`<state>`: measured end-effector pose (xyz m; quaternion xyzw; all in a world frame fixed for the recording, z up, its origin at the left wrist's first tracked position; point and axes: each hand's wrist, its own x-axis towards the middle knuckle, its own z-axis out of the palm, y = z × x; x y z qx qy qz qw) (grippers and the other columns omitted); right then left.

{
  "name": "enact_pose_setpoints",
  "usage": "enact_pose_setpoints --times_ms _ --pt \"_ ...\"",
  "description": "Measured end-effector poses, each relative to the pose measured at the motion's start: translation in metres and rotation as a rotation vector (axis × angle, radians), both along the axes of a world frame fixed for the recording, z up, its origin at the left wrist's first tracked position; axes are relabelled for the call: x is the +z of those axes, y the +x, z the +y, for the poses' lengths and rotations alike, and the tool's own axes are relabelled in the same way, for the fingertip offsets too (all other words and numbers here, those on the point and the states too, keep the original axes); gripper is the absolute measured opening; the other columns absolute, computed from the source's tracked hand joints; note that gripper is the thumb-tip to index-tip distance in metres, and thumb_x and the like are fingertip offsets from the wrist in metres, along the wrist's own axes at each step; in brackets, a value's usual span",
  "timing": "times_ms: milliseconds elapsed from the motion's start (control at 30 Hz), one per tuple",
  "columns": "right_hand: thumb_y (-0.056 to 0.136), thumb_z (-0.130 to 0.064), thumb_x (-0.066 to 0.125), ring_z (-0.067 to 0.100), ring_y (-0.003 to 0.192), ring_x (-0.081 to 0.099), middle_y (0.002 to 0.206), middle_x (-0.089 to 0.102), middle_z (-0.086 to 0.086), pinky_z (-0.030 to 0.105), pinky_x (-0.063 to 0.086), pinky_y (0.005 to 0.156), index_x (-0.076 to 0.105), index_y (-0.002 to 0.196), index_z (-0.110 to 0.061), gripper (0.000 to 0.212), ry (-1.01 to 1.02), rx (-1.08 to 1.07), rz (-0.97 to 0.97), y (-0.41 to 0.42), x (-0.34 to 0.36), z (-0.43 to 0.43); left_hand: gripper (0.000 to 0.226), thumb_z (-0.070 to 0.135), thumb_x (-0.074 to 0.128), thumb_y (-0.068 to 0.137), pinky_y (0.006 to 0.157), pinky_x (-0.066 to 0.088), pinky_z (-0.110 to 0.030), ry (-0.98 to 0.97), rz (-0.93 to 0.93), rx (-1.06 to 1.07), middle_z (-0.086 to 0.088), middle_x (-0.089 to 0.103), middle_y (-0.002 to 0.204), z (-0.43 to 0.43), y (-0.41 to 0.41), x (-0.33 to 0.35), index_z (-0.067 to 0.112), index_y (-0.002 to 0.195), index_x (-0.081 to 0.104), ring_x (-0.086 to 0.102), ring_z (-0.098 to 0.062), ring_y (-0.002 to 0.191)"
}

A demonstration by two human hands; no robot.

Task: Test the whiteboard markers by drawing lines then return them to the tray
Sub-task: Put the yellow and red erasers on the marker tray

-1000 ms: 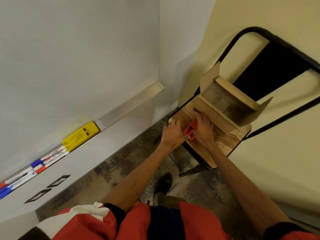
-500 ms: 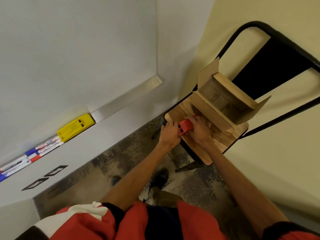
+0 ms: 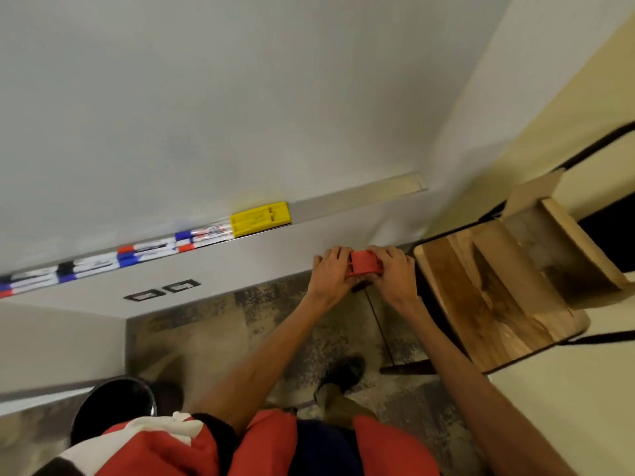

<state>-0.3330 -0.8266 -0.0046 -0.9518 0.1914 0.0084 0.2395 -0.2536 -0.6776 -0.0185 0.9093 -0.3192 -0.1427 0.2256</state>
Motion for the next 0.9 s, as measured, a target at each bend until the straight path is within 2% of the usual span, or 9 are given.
enact_pose_setpoints --times_ms 167,333,467,567,733,900 --pt "0.081 -0.032 0.078 0.026 0.112 0.053 0.12 0.059 0.005 0.04 0.034 0.1 0.054 0.134 -0.023 0.059 0.043 0.092 -0.071 0.033 0.007 0.075 0.056 0.042 0.065 0.09 0.097 0.033 -0.039 -0.054 -0.035 0.112 -0.008 0.053 0.134 0.084 0.017 0.009 0.016 0.136 0.047 0.048 -0.026 0.119" --pt "0.083 -0.037 0.077 0.026 0.111 0.056 0.127 0.057 0.006 0.037 0.037 0.103 0.05 0.138 -0.022 0.063 0.093 0.178 -0.073 0.054 0.015 0.157 0.06 0.043 0.065 0.091 0.107 0.033 -0.04 -0.11 -0.061 0.211 -0.007 0.05 0.141 0.173 0.024 0.015 0.018 0.141 0.043 0.046 -0.025 0.127" --pt "0.085 -0.036 0.076 0.027 0.115 0.054 0.131 0.055 0.007 0.037 0.04 0.103 0.048 0.14 -0.021 0.064 0.1 0.228 -0.097 0.067 0.023 0.227 0.061 0.039 0.063 0.093 0.114 0.032 -0.045 -0.178 -0.138 0.273 -0.01 0.044 0.147 0.245 0.021 0.026 0.016 0.145 0.041 0.043 -0.027 0.133" --pt "0.084 -0.04 0.076 0.028 0.119 0.052 0.135 0.054 0.006 0.037 0.042 0.102 0.047 0.142 -0.022 0.067 0.099 0.274 -0.101 0.079 0.026 0.282 0.059 0.038 0.068 0.091 0.11 0.037 -0.047 -0.173 -0.252 0.313 -0.013 0.047 0.144 0.299 0.018 0.032 0.015 0.14 0.045 0.047 -0.031 0.13" --pt "0.085 -0.036 0.076 0.028 0.121 0.051 0.138 0.053 0.006 0.04 0.044 0.104 0.046 0.143 -0.024 0.066 0.116 0.353 -0.103 0.1 0.034 0.378 0.056 0.032 0.078 0.083 0.099 0.048 -0.047 -0.14 -0.367 0.384 -0.013 0.057 0.129 0.387 0.02 0.033 0.016 0.129 0.051 0.055 -0.031 0.118" --pt "0.085 -0.035 0.077 0.025 0.121 0.053 0.137 0.054 0.007 0.037 0.043 0.105 0.047 0.142 -0.021 0.067 0.171 0.467 -0.135 0.119 0.041 0.453 0.051 0.03 0.078 0.083 0.097 0.048 -0.049 -0.074 -0.421 0.524 -0.01 0.063 0.125 0.462 0.027 0.034 0.013 0.126 0.057 0.058 -0.029 0.117"
